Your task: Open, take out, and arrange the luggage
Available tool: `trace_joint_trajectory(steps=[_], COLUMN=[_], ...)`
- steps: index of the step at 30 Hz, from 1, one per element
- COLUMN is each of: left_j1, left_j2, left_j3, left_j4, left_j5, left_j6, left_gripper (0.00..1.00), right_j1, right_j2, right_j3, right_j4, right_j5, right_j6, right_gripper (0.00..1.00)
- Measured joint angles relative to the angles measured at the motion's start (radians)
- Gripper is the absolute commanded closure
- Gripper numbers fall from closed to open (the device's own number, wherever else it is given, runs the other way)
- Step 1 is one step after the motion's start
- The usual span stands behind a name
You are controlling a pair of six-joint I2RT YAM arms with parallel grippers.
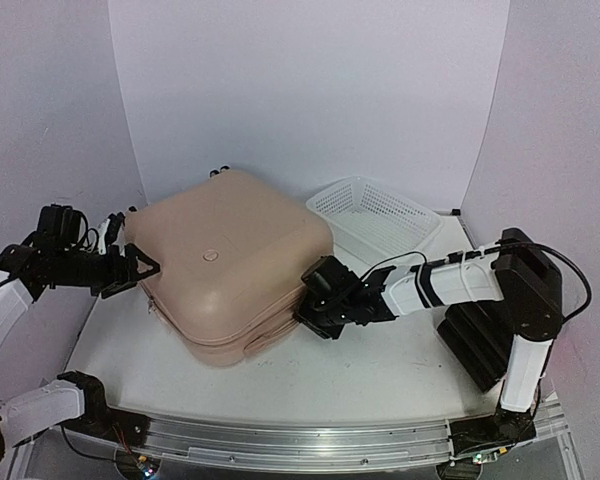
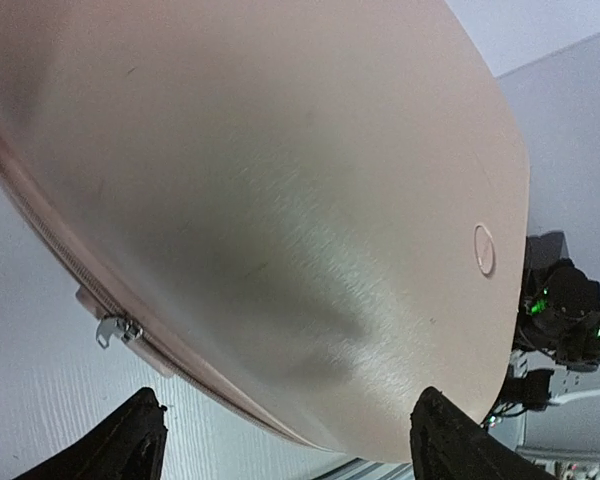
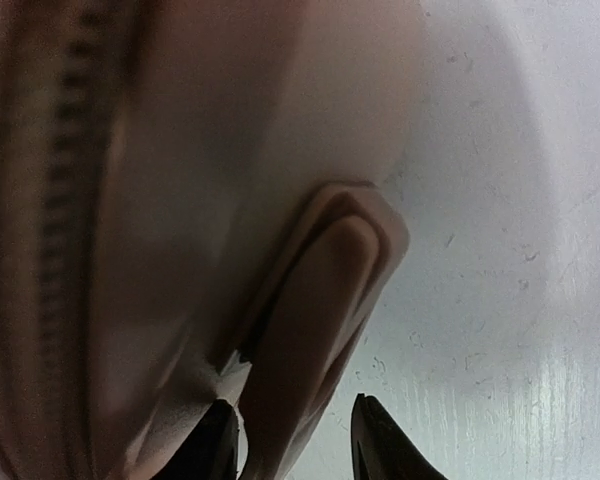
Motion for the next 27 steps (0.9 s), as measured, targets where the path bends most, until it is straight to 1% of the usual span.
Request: trace_joint_trajectory(steps=[3,5,8,11,13,15,16,18,22,24,25,27], left_j1=[0.000,0.000,0.000,0.000,0.000,-0.011,-0.024,-0.073,-0.254,-0.334,-0.362,-0.388], left_j2=[-0.073,-0.126,-0.185,-0.215,-0.209,-0.189,-0.177,-0.154,-0.133,-0.124,-0.116,-0.091], left_j3=[-0.055,-0.088,-0.124,-0.152,-0.171,-0.203,-0.224,-0.266,-0.337,-0.376,-0.394,-0.422], left_j4=[-0.008,-0.008,-0.008,-0.006,-0.005,0.016,0.036,0.075,0.175,0.252,0.290,0.362], left_j5=[-0.056,-0.097,-0.143,-0.154,-0.148,-0.133,-0.123,-0.114,-0.166,-0.193,-0.205,-0.232], left_j6=[-0.053,-0.099,-0.156,-0.190,-0.193,-0.192,-0.191,-0.188,-0.168,-0.155,-0.141,-0.113], left_gripper=[0.19,0.22,0.24,0.24,0.25,0.30,0.31,0.31,0.32,0.36,0.40,0.47], right_j1=[-0.004,-0.020,-0.086,-0.184,-0.233,-0.274,-0.290,-0.314,-0.344,-0.354,-0.359,-0.365], right_j2=[0.021,0.032,0.053,0.091,0.115,0.129,0.133,0.137,0.158,0.166,0.170,0.173], right_j3=[0.062,0.096,0.145,0.215,0.255,0.281,0.289,0.299,0.343,0.362,0.369,0.373], right_j4=[-0.062,-0.113,-0.179,-0.226,-0.243,-0.252,-0.257,-0.271,-0.316,-0.333,-0.338,-0.341], right_j5=[0.039,0.053,0.037,0.000,-0.021,-0.049,-0.065,-0.109,-0.191,-0.219,-0.228,-0.245], right_j6=[-0.051,-0.087,-0.126,-0.236,-0.307,-0.372,-0.397,-0.436,-0.495,-0.521,-0.532,-0.547], right_gripper=[0.90,0.99,1.00,1.00,1.00,1.00,1.00,1.00,1.00,1.00,1.00,1.00])
